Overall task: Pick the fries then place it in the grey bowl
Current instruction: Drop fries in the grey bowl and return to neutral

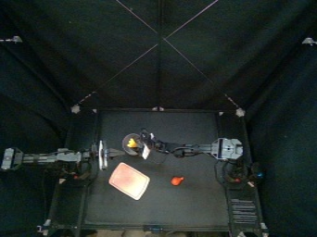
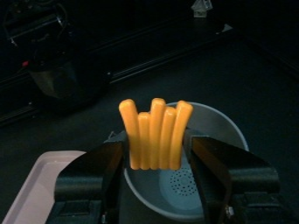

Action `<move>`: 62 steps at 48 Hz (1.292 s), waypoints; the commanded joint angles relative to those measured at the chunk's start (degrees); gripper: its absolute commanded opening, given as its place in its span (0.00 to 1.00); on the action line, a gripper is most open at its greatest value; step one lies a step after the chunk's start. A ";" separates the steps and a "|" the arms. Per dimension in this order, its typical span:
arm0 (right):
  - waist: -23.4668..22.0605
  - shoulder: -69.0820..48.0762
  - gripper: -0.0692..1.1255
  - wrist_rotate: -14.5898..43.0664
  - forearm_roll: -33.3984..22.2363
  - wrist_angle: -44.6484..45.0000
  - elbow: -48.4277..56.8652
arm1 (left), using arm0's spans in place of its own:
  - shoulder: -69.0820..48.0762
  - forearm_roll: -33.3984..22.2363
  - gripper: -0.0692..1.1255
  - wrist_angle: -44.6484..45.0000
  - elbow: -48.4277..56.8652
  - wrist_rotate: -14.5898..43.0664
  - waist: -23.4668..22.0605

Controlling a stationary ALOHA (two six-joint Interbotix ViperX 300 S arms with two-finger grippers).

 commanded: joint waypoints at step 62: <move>5.54 -27.69 0.85 -0.44 -8.61 -27.51 34.80 | -0.26 -2.37 0.05 -0.62 0.62 0.00 1.05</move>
